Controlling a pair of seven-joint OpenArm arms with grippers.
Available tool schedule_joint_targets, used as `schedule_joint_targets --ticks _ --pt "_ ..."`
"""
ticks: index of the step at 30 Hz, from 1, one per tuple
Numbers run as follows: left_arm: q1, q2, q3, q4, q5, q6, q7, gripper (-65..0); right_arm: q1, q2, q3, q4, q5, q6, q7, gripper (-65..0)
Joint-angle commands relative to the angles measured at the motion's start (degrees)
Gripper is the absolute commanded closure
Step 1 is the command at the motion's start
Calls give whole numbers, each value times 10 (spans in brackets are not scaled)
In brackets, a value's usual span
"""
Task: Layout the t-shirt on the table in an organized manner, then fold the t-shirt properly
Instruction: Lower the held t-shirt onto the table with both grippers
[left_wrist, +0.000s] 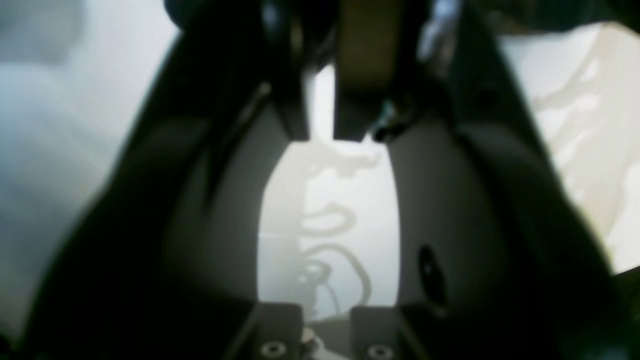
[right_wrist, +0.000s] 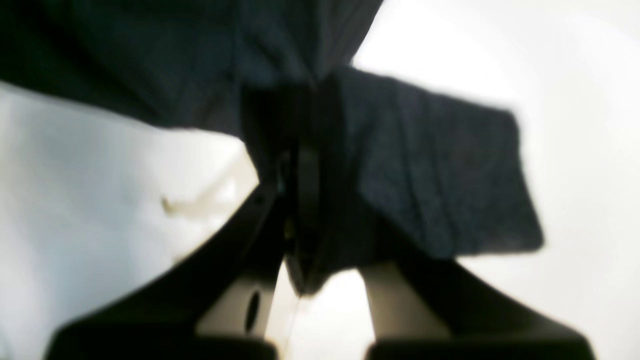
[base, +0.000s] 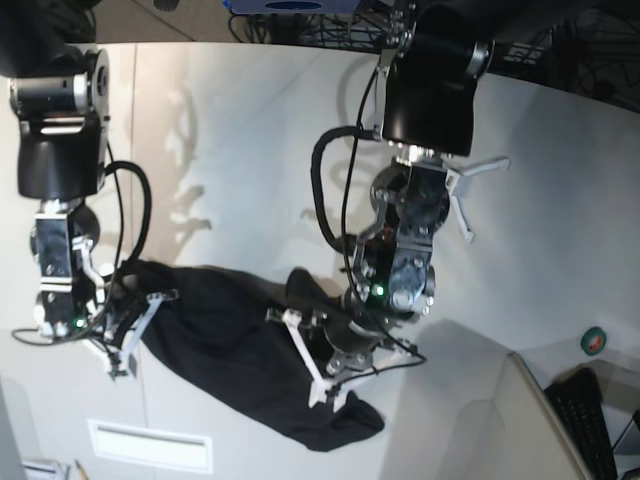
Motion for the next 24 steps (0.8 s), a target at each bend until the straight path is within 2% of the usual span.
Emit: schedule_joint_targets --ticks 1,3,7,9,24 --pt "-5 8 7 41 -4 -1 -25 0 9 0 11 46 -3 1 12 0" --pt "16 8 9 71 -2 -1 -23 0 -16 -12 18 105 -24 3 5 0" --pt "24 8 -9 79 -7 -1 2 0 -36 -34 21 131 -49 55 -15 0" --pt "25 8 -15 84 -7 -1 4 0 -46 -39 18 145 -57 69 -17 0" --pt "129 8 -18 107 -3 -1 3 0 -103 -54 17 152 -71 69 -50 0"
